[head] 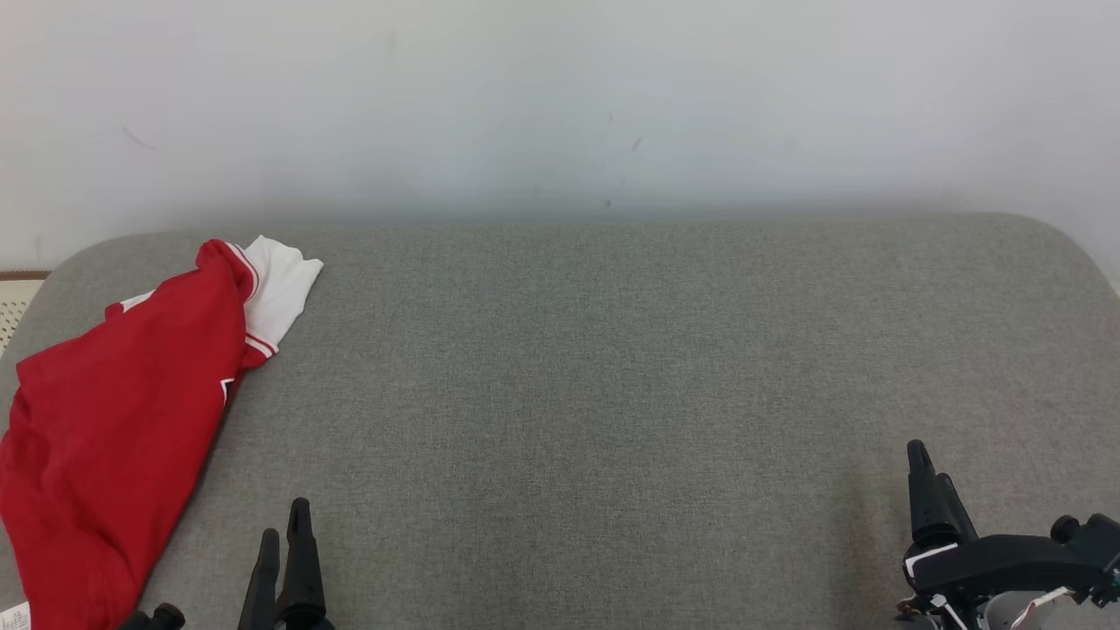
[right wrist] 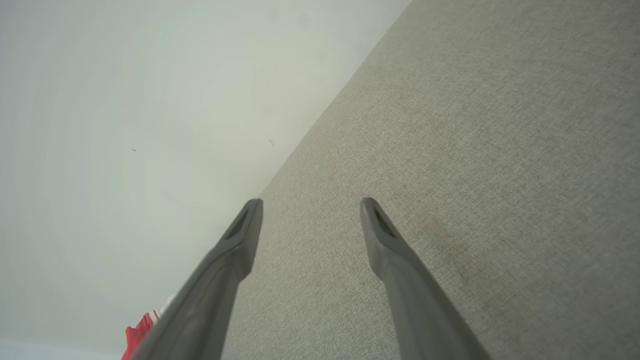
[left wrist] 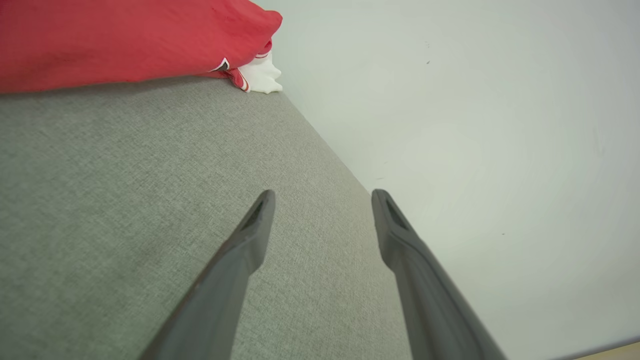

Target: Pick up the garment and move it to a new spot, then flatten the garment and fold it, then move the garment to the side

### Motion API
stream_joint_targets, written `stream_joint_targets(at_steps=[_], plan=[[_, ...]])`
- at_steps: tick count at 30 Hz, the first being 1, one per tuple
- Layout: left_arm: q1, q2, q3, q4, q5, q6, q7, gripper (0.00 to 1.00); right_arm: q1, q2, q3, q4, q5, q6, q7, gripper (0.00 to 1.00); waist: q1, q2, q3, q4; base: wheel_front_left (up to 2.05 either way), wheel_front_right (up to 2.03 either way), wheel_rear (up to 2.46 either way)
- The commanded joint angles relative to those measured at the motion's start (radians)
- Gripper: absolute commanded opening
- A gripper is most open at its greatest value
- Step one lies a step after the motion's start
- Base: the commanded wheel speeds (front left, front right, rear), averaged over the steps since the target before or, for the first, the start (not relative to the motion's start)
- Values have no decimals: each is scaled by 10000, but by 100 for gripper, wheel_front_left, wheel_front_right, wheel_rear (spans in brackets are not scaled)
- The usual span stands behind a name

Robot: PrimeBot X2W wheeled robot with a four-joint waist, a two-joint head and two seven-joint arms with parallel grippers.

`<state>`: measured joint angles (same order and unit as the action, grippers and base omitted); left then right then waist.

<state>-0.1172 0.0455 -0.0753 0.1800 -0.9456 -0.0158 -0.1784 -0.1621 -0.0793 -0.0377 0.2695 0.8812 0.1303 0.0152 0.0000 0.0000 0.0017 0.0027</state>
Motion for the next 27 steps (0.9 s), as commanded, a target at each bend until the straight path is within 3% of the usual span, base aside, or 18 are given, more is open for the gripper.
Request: stream_joint_targets(at_steps=[1, 13, 27], plan=[[54, 46, 54, -266, 545, 64, -84, 100, -16, -114, 171, -248, -493, 4, -151, 100, 0, 0, -11, 4, 0, 0, 0], [425, 91, 208, -681, 2752, 370, -241, 100, 209, -222, 931, -640, -2611, 4, -692, 100, 0, 0, -98, 21, 0, 0, 0], [794, 243, 395, -999, 4765, 892, -401, 100, 428, -309, 1734, -1002, -4205, 4, -708, 100, 0, 0, -229, 29, 0, 0, 0]])
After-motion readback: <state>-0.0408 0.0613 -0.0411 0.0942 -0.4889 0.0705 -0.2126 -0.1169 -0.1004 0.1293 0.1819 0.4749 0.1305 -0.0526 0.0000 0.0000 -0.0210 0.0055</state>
